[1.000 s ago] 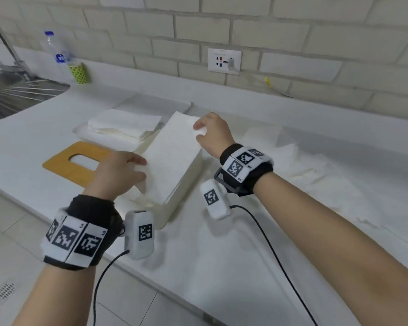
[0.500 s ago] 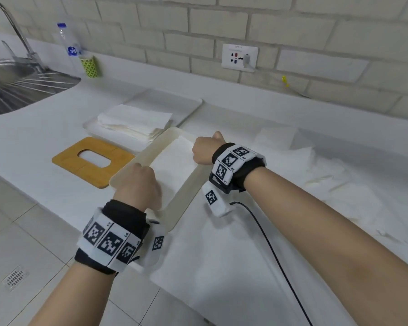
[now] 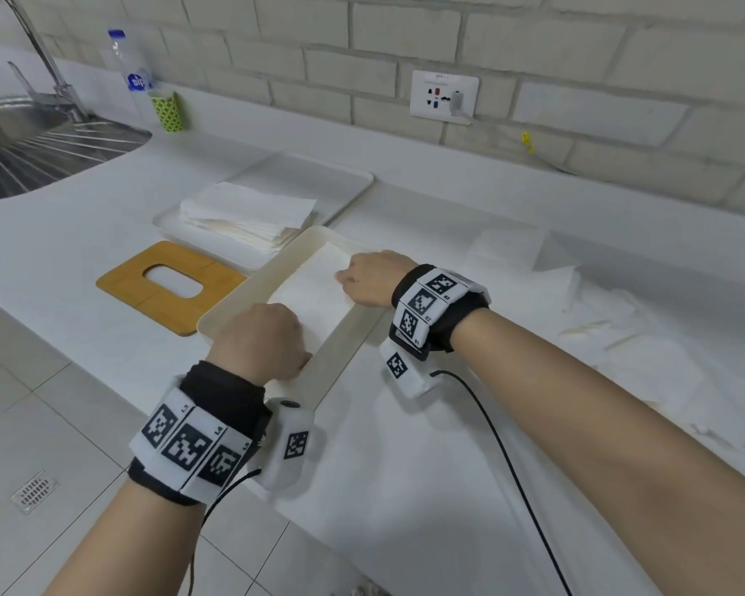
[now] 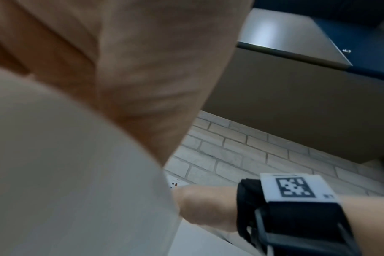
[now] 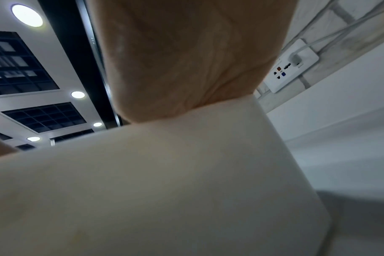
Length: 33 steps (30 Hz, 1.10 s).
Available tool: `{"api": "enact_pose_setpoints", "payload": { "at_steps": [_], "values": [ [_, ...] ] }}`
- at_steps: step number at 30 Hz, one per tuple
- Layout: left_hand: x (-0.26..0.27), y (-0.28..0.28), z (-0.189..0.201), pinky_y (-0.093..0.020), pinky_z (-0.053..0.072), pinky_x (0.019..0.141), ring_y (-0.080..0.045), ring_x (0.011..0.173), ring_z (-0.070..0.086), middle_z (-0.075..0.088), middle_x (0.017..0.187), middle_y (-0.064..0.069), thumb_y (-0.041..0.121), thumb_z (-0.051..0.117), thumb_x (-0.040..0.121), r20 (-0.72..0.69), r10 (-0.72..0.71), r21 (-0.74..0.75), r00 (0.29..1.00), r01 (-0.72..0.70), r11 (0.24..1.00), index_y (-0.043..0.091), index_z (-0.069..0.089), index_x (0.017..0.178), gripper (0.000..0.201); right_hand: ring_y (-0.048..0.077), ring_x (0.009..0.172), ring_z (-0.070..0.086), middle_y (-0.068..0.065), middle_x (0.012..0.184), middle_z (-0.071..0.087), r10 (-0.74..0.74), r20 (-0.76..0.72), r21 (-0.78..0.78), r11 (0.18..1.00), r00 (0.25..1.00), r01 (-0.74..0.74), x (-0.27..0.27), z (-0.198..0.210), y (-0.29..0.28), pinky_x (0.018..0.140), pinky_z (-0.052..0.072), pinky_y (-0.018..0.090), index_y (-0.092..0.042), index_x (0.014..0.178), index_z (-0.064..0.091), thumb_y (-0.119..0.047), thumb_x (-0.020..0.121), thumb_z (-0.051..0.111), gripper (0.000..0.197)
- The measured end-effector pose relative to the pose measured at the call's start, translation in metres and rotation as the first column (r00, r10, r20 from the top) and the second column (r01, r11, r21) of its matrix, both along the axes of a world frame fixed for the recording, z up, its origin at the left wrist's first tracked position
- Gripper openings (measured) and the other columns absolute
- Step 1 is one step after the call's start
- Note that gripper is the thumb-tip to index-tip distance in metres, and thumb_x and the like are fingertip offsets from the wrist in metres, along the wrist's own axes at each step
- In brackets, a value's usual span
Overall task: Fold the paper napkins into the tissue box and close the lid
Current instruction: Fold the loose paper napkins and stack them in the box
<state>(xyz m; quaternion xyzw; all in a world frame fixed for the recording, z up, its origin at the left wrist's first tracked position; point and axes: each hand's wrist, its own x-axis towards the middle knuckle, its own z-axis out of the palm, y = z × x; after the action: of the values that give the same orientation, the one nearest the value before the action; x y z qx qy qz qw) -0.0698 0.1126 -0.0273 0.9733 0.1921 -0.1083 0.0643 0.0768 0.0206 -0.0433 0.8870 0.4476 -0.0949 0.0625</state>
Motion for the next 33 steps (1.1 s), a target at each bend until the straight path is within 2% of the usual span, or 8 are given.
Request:
{"api": "enact_pose_setpoints", "payload": {
  "at_steps": [3,6,10,15,20,24,30,33],
  "values": [
    [0.000,-0.002,0.002,-0.024,0.036,0.091,-0.020,0.119,0.051,0.057,0.130,-0.003,0.022,0.043,0.097,-0.030,-0.109,-0.005,0.994,0.109,0.994,0.027,0.047,0.137,0.041,0.026,0.111,0.050,0.008,0.127,0.053,0.026,-0.039,-0.107,0.994,0.999,-0.030,-0.002,0.000,-0.001,0.092,0.029,0.035,-0.027,0.138,0.037,-0.012,0.094,0.019,0.050],
    [0.004,-0.003,0.003,-0.025,0.036,0.095,-0.020,0.122,0.049,0.055,0.133,-0.003,0.024,0.037,0.101,-0.123,-0.169,0.058,0.978,0.177,0.982,0.025,0.044,0.141,0.041,0.027,0.121,0.045,0.005,0.135,0.049,0.048,-0.017,-0.148,0.988,0.999,-0.050,-0.003,0.001,0.001,0.102,0.027,0.036,-0.029,0.137,0.037,-0.012,0.093,0.020,0.051],
    [-0.002,-0.004,0.013,-0.024,0.036,0.092,-0.020,0.123,0.047,0.049,0.138,-0.003,0.017,0.043,0.098,-0.151,-0.135,-0.056,0.979,0.128,0.990,0.022,0.041,0.142,0.044,0.027,0.116,0.046,0.007,0.126,0.055,-0.027,-0.091,0.113,0.993,0.995,0.037,-0.005,0.004,-0.011,0.097,0.035,0.036,-0.026,0.127,0.050,-0.018,0.093,0.029,0.041],
    [-0.018,-0.022,0.032,-0.028,0.036,0.097,-0.017,0.120,0.052,0.054,0.134,0.002,0.027,0.054,0.095,0.241,0.101,-0.285,0.965,-0.029,0.958,0.023,0.050,0.135,0.041,0.023,0.120,0.042,0.005,0.134,0.045,-0.088,-0.040,0.376,0.922,0.995,0.096,-0.011,0.010,-0.073,0.098,0.032,0.034,-0.016,0.132,0.043,-0.021,0.093,0.043,0.040],
    [0.000,-0.082,0.026,-0.031,0.049,0.084,-0.008,0.088,0.062,0.065,0.105,0.010,0.029,0.057,0.091,0.569,0.077,-0.430,0.819,0.217,0.876,0.024,0.065,0.113,0.024,0.024,0.120,0.041,0.007,0.132,0.040,-0.307,0.002,0.108,0.946,0.952,0.305,-0.010,-0.001,-0.157,0.098,0.034,0.035,-0.015,0.133,0.039,-0.038,0.086,0.058,0.056],
    [0.032,-0.122,-0.001,-0.018,0.045,0.073,-0.007,0.082,0.061,0.063,0.103,0.010,0.028,0.057,0.092,0.489,-0.043,-0.466,0.871,0.303,0.832,0.023,0.063,0.114,0.023,0.027,0.120,0.039,0.009,0.129,0.039,-0.429,-0.032,-0.153,0.895,0.903,0.420,-0.014,-0.019,-0.204,0.094,0.036,0.036,-0.015,0.131,0.036,-0.047,0.076,0.067,0.071],
    [0.072,-0.157,-0.034,-0.030,0.042,0.096,-0.017,0.114,0.053,0.052,0.131,0.000,0.034,0.063,0.088,0.227,-0.244,-0.450,0.943,0.323,0.832,0.022,0.050,0.132,0.047,0.025,0.115,0.044,0.006,0.121,0.047,-0.407,-0.107,-0.170,0.906,0.907,0.387,-0.016,-0.026,-0.227,0.082,0.033,0.031,-0.022,0.128,0.047,-0.036,0.085,0.060,0.047],
    [0.084,-0.169,-0.040,-0.030,0.031,0.105,-0.018,0.135,0.034,0.037,0.147,0.000,0.036,0.066,0.086,0.060,-0.389,-0.403,0.919,0.379,0.833,0.022,0.034,0.145,0.069,0.026,0.092,0.053,0.002,0.091,0.058,-0.432,-0.136,-0.045,0.902,0.891,0.430,-0.014,-0.021,-0.232,0.067,0.037,0.026,-0.021,0.088,0.065,-0.019,0.088,0.051,0.014]
  ]
}}
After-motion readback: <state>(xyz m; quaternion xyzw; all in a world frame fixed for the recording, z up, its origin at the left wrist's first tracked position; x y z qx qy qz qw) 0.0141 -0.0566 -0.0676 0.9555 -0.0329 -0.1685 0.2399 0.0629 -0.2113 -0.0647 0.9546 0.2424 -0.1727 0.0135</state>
